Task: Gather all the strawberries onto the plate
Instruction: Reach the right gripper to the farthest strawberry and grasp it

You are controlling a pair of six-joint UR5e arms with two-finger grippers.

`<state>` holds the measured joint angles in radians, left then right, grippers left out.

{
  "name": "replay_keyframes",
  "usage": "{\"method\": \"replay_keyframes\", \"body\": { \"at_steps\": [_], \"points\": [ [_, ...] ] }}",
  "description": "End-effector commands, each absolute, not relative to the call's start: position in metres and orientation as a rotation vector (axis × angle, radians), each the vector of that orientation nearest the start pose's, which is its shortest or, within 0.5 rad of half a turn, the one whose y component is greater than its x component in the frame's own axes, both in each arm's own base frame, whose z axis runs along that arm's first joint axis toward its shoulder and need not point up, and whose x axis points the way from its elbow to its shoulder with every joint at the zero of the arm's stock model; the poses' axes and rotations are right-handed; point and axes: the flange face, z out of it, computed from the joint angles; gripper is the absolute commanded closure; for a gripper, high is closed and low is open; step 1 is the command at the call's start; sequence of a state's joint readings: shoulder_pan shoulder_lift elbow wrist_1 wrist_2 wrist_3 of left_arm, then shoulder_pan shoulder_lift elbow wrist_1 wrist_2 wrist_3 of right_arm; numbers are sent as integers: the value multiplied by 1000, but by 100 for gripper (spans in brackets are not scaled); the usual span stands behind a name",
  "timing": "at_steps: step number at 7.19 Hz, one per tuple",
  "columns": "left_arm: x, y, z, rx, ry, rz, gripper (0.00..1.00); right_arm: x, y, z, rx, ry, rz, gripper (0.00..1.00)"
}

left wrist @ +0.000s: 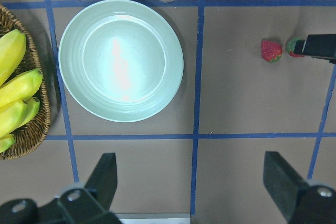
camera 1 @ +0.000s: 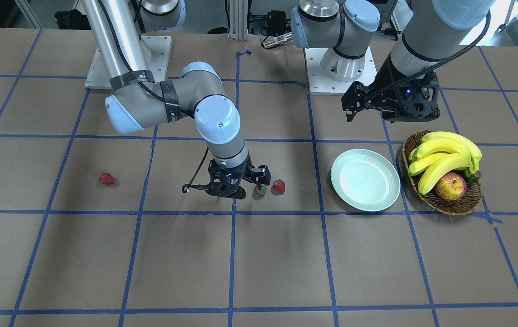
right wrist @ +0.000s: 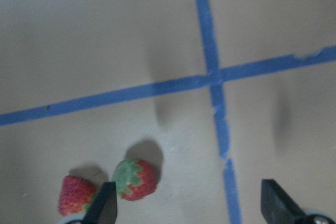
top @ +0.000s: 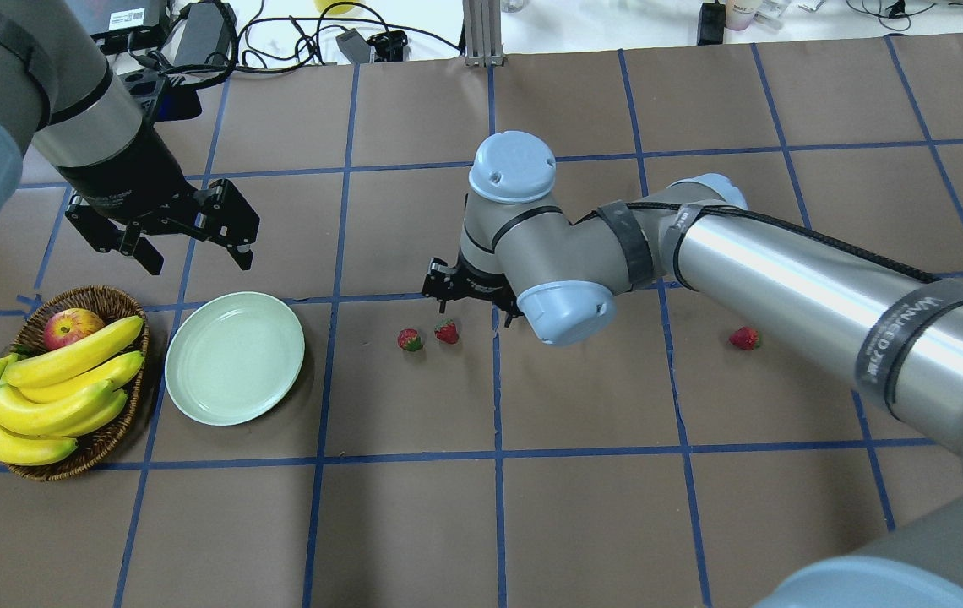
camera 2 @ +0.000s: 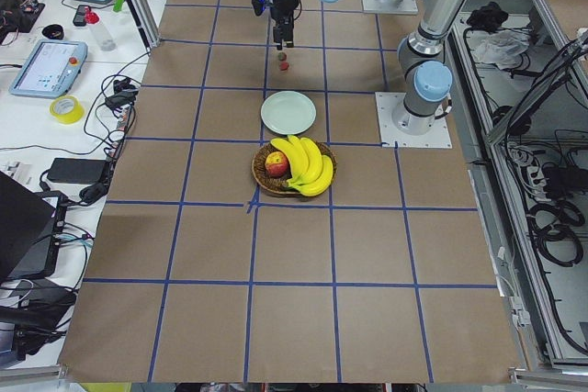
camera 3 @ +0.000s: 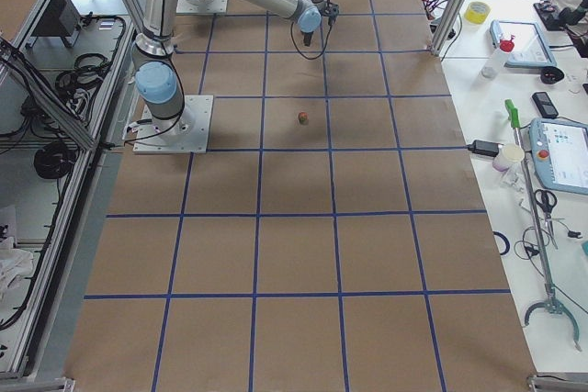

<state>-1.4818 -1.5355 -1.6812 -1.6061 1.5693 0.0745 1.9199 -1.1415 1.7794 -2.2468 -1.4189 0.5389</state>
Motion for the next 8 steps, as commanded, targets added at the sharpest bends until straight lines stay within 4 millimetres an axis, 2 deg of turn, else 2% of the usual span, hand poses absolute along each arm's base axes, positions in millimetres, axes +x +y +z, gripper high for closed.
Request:
{"method": "replay_keyframes", "body": {
  "at_steps": [1, 2, 3, 4, 5, 8],
  "points": [
    [-92, -475, 449, -22, 3147, 164, 0, 212, -514, 241, 208, 3059, -22, 7],
    [-92, -475, 449, -22, 3147, 161, 0, 140, -490, 228, 71, 3075, 25, 7],
    [-92, -475, 449, -22, 3147, 164, 0, 85, -480, 220, -30, 3076, -31, 7],
    [-92, -475, 449, -19, 3147, 164, 0, 41, -478, 212, -98, 3083, -60, 7],
    [-92, -475, 449, -20, 3149, 161, 0, 21, -473, 205, -130, 3081, -50, 9],
    [-92, -475, 448, -22, 3149, 163, 0, 17, -468, 187, -115, 3116, 26, 11]
  ]
}}
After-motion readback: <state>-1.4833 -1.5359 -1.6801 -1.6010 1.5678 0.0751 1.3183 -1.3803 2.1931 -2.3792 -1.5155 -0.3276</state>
